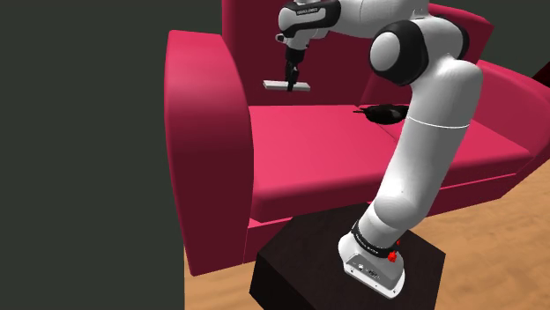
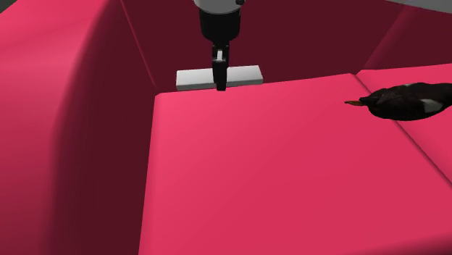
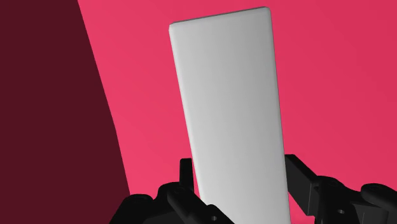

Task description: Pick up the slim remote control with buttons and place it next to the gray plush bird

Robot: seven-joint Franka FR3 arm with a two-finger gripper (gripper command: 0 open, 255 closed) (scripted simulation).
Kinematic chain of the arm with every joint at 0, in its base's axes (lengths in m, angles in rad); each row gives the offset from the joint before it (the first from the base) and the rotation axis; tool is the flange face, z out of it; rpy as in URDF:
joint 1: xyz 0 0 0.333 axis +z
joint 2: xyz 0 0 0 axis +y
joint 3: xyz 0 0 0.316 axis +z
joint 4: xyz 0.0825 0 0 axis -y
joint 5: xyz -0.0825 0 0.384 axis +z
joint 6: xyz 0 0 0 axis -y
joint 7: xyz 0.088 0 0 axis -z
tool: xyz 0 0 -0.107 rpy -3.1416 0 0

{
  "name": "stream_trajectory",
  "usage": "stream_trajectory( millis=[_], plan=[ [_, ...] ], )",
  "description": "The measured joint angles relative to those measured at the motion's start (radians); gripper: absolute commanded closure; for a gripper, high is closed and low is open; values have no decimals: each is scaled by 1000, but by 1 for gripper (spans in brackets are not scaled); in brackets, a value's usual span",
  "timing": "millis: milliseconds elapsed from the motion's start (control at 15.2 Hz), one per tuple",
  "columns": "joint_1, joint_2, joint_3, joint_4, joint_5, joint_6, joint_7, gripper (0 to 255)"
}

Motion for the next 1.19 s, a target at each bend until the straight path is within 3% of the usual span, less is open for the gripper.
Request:
stream_trajectory(
  millis=[528,1188],
  plan=[
    [-48,-206,-58,-252,-71,59,-95,255],
    [-139,-408,-147,-458,-168,87,-235,255]
  ],
)
